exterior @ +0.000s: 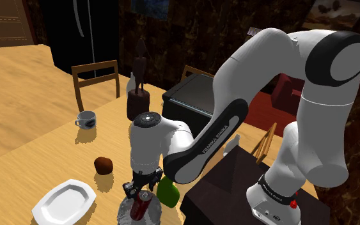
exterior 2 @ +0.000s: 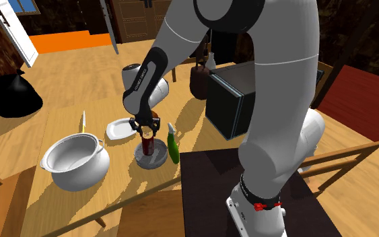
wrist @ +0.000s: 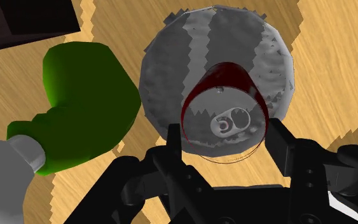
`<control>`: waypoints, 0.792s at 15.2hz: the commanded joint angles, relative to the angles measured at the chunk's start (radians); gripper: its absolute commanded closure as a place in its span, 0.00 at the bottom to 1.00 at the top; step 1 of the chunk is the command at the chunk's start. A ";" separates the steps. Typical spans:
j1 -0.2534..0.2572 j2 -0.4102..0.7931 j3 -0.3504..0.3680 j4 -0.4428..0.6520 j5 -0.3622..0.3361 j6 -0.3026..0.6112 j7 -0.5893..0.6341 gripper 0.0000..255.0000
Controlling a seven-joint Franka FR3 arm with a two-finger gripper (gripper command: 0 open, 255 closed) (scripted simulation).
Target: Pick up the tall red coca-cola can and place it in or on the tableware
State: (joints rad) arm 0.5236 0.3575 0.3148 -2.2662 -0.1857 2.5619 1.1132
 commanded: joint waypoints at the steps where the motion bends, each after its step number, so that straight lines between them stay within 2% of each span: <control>1: 0.000 0.000 0.000 0.000 0.000 0.000 0.000 1.00; 2: 0.000 0.000 0.000 0.000 0.000 0.000 0.000 1.00; 3: 0.000 0.000 0.000 0.000 0.000 0.000 0.000 0.00; 8: 0.000 0.000 0.000 0.000 0.000 0.000 0.000 0.00; 12: -0.026 -0.108 0.036 0.008 0.064 -0.109 -0.045 0.00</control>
State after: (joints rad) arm 0.5044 0.2718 0.3444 -2.2635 -0.1358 2.4796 1.0812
